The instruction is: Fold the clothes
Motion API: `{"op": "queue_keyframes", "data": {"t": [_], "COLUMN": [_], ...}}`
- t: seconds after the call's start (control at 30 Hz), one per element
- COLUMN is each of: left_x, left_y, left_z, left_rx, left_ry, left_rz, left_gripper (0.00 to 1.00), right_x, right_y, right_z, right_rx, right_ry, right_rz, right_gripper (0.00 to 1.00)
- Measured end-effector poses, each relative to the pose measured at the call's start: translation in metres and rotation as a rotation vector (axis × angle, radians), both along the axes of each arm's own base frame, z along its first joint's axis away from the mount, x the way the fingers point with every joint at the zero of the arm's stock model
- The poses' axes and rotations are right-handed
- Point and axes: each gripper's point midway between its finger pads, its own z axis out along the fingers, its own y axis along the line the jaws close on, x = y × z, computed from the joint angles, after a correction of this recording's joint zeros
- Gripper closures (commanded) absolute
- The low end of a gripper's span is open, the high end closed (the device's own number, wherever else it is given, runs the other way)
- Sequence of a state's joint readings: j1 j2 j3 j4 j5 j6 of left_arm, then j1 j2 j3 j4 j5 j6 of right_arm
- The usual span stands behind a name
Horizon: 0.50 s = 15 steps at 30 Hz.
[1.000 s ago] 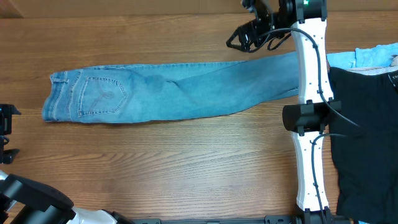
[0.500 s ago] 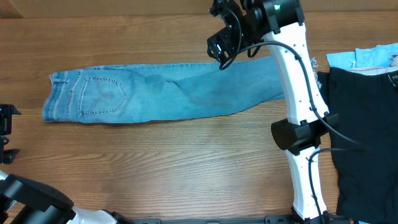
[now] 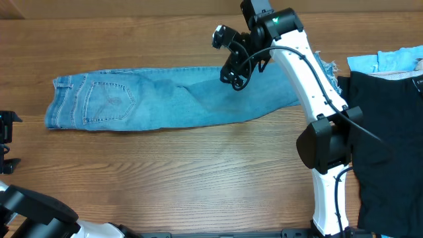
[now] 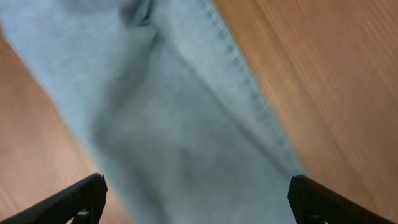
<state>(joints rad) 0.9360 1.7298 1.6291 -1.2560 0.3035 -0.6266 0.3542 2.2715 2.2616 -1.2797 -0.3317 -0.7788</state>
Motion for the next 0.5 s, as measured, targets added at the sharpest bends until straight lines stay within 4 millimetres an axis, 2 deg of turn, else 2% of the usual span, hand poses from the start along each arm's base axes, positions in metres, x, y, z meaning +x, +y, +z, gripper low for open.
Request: {"op": "queue_keyframes", "data": {"t": [0.03,0.07,0.17,0.27,0.3,0.37,0.43,0.5], "left_x": [0.0,0.0,0.0,0.0,0.0,0.0,0.0,0.0], "left_y": [0.0,0.0,0.0,0.0,0.0,0.0,0.0,0.0], "left_z": [0.0,0.0,0.0,0.0,0.0,0.0,0.0,0.0], "left_rx": [-0.002,-0.001,-0.001,-0.001,-0.001,-0.001,-0.001,-0.001], "left_ry": [0.001,0.0,0.0,0.0,0.001,0.0,0.0,0.0], "left_rz": [0.0,0.0,0.0,0.0,0.0,0.0,0.0,0.0], "left_gripper": [0.0,0.0,0.0,0.0,0.0,0.0,0.0,0.0], "right_x": [0.004,0.005,0.019,0.023,0.021,0.02,0.027,0.036], "right_y": [0.003,0.005,0.012,0.015,0.014,0.014,0.016,0.019], "right_z": [-0.005,-0.01,-0.018,-0.054,-0.075,-0.095,-0.104,-0.101], "right_rx": [0.01,0.018,0.043,0.021,0.005,-0.008,-0.006,0.004], "right_ry": [-0.019,-0.027,-0.089,-0.108,-0.092,-0.077,-0.107,-0.154], "right_rz": [0.018,0.035,0.061,0.151,0.186,0.212,0.229,0.235], "right_gripper": [0.23,0.29,0.41,0.44,0.45,0.45,0.46,0.46]}}
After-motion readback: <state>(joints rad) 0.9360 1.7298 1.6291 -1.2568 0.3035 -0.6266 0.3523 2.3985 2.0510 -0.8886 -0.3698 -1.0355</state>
